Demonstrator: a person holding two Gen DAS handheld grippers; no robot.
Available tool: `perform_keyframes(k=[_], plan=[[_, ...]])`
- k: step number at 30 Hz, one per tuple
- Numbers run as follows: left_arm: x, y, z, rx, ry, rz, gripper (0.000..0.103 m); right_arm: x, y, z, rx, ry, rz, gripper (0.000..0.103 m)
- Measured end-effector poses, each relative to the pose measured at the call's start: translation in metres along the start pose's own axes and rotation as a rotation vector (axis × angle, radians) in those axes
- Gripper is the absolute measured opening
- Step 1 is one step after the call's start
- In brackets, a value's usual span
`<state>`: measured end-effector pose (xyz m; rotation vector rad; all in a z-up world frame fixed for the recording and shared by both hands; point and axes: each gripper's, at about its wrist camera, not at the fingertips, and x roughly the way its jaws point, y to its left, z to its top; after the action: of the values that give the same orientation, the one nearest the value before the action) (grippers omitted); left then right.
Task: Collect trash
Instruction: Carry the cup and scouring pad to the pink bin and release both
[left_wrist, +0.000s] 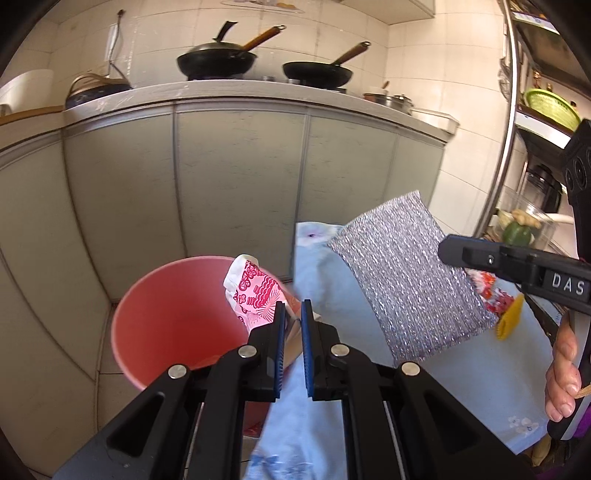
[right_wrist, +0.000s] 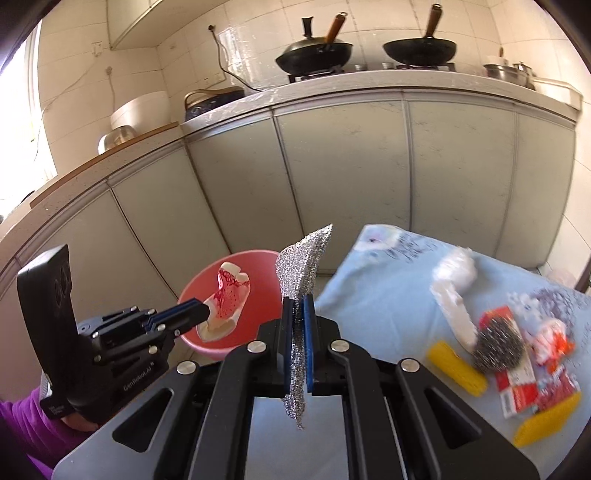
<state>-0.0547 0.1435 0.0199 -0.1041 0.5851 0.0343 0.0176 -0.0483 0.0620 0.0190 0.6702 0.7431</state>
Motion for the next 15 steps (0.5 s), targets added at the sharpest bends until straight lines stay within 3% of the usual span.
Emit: perform_keyframes(k=[6,15], plan=[[0.006,0.028,-0.003,-0.040,0.023,0.059,0.008,0.033,0.026,0.019,-0.027,-0.006,0.043,0.006],[0.024,0.050,-0.018,-0.059,0.082,0.109,0.008,0.091,0.042,0.022,-0.007,0.011,0.037,0.006]])
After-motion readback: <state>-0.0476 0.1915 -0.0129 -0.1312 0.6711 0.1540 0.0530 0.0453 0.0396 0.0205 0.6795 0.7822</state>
